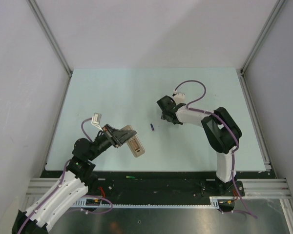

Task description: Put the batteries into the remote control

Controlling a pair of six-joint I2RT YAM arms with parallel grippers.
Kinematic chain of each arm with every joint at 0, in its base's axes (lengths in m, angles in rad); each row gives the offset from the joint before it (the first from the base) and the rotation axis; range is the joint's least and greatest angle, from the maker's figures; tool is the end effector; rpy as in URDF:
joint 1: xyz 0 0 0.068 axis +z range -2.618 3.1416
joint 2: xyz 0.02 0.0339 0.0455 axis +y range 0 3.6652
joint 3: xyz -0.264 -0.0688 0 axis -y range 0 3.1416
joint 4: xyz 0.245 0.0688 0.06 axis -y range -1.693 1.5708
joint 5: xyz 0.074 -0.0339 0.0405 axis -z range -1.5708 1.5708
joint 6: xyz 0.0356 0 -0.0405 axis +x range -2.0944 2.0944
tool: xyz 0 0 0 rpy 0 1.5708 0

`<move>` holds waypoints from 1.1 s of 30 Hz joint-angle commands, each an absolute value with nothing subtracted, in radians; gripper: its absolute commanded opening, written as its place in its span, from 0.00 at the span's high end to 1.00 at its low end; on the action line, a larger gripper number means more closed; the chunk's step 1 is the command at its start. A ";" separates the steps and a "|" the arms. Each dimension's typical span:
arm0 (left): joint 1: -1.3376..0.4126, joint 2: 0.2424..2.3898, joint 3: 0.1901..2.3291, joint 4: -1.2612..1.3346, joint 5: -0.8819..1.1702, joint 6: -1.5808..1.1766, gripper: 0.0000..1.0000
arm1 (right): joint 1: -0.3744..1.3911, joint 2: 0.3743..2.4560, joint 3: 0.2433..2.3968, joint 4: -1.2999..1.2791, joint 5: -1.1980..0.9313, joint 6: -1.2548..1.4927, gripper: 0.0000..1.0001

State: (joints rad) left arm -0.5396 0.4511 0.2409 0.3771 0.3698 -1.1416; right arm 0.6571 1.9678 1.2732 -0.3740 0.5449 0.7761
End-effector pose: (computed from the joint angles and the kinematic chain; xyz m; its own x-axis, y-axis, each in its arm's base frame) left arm 0.1137 -0.0831 0.2540 -0.6543 -0.5964 -0.4650 0.4562 0.1791 -0.8717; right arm 0.3272 0.2291 0.1547 -0.7228 0.1990 -0.6618 0.2543 0.9670 0.0130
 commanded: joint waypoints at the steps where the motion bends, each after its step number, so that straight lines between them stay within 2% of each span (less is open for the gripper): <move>1: -0.543 0.446 0.255 0.407 0.362 -1.129 1.00 | 0.666 1.993 1.296 -0.405 0.546 0.807 0.25; 21: -0.543 0.451 0.253 0.407 0.360 -1.129 1.00 | 0.647 2.002 1.296 -0.397 0.531 0.792 0.36; 29: -0.545 0.453 0.253 0.408 0.360 -1.127 1.00 | 0.647 2.006 1.296 -0.411 0.528 0.795 0.48; 32: -0.545 0.451 0.253 0.407 0.360 -1.131 1.00 | 0.647 2.008 1.295 -0.417 0.525 0.792 0.54; 33: -0.543 0.451 0.252 0.408 0.360 -1.131 1.00 | 0.647 2.008 1.296 -0.416 0.525 0.790 0.60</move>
State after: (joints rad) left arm -0.5396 0.4519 0.2409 0.3771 0.3695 -1.1419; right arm 0.6502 1.9720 1.2816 -0.3920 0.5426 0.7853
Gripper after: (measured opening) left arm 0.315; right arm 0.496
